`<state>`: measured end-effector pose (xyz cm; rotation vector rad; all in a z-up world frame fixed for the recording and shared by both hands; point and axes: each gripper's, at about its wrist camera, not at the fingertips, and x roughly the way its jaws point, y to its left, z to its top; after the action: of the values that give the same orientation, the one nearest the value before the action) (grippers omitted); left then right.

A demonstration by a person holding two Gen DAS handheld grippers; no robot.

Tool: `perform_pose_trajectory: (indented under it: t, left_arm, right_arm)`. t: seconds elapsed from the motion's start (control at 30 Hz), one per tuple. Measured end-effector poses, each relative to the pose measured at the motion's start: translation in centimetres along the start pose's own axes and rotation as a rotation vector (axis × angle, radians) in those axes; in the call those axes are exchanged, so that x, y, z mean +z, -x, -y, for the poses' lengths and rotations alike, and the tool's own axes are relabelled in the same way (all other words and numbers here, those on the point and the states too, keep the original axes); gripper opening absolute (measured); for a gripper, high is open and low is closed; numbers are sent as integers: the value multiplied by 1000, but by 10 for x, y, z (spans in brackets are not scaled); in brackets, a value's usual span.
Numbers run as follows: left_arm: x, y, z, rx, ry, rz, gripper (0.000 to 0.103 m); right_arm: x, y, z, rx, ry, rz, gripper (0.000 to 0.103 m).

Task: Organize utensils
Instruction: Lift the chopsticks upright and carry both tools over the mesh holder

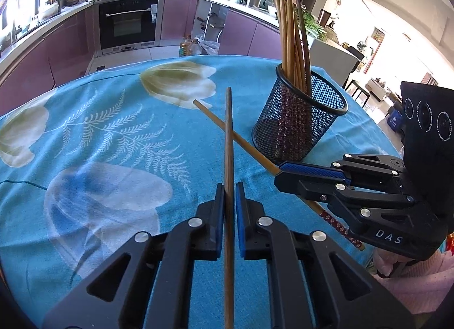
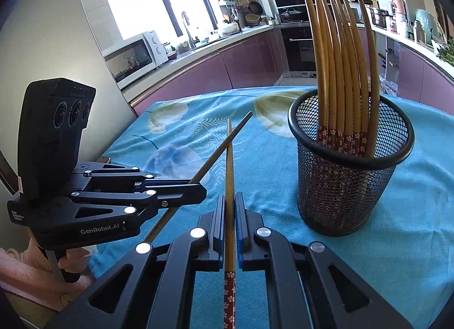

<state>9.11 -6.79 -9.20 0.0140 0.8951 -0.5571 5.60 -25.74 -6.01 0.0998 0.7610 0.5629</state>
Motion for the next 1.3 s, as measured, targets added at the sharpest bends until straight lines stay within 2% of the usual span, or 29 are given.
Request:
perform_pose_trajectory:
  t: [0.8,1.3]
  left_arm:
    - [7,27,6,-30,1,77,7]
    - [10,49,15,-31,-25,145,7]
  right_arm:
    - [2,22,8,-40,5,46,6]
    - [4,50,10,-61,30,126,6]
